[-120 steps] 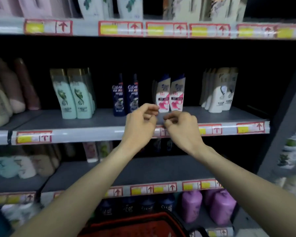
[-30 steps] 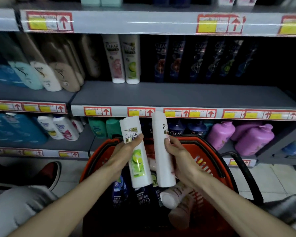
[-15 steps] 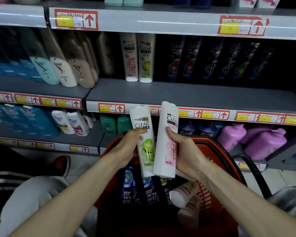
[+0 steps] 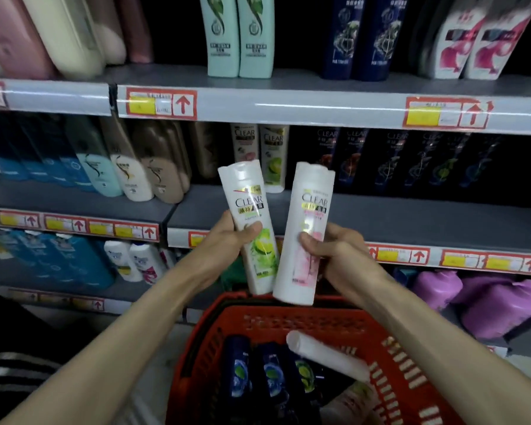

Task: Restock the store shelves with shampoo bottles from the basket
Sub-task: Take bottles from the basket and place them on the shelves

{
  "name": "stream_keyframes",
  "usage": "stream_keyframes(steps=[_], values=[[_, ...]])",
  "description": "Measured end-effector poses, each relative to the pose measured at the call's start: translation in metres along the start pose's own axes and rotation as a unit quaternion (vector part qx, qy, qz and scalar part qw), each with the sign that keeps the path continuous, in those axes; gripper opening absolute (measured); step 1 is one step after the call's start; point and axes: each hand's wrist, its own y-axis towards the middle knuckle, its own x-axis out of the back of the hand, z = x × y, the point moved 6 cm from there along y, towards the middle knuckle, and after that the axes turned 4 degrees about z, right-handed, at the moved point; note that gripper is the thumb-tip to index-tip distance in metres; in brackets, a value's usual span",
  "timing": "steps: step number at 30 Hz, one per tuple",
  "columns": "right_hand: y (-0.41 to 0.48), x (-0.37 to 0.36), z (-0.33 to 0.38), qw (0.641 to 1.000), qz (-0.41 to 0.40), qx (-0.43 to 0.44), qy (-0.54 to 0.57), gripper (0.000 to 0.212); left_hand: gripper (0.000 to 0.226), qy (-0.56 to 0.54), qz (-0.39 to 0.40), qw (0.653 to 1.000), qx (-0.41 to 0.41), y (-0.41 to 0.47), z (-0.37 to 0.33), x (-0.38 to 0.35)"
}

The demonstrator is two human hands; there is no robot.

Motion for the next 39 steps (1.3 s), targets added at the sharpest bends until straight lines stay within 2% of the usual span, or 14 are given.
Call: stream_keyframes(steps=[3,7,13,14,19,21,23,25,28,33,39], values=[[0.039,-0.005,0.030,0.996,-0.050,0.052,-0.046,0.035,0.022,0.064,0.009,0.996,-0.058,0.032,-0.027,0.019],[0.088,-0.012,0.058,0.979,-0.098,0.121,-0.133,0.038,0.032,0.089,-0.043,0.992,-0.076,0.077,-0.043,0.052],[0.141,-0.010,0.048,0.959,-0.155,0.102,-0.215,0.038,0.012,0.205,-0.080,0.973,-0.062,0.130,-0.040,0.093],[0.146,-0.010,0.043,0.958,-0.155,0.102,-0.217,0.037,0.016,0.225,-0.086,0.969,-0.060,0.136,-0.036,0.097],[0.163,-0.011,0.026,0.954,-0.136,0.121,-0.239,0.041,0.010,0.210,-0.029,0.975,-0.065,0.151,-0.011,0.095],[0.167,-0.012,0.025,0.950,-0.137,0.120,-0.252,0.042,0.023,0.215,0.004,0.974,-0.077,0.152,-0.010,0.092],[0.168,-0.010,0.023,0.944,-0.148,0.124,-0.268,0.041,0.034,0.205,0.005,0.975,-0.090,0.148,-0.008,0.090],[0.162,-0.007,0.014,0.921,-0.168,0.125,-0.328,0.044,0.047,0.211,-0.047,0.971,-0.098,0.140,0.000,0.095],[0.152,0.000,-0.009,0.893,-0.195,0.113,-0.389,0.050,0.066,0.277,-0.120,0.951,-0.069,0.131,0.016,0.096],[0.163,0.004,-0.013,0.877,-0.232,0.110,-0.406,0.036,0.035,0.268,-0.176,0.944,-0.078,0.136,0.027,0.087],[0.184,0.010,-0.013,0.877,-0.249,0.110,-0.395,0.031,0.027,0.263,-0.186,0.943,-0.085,0.153,0.027,0.080]])
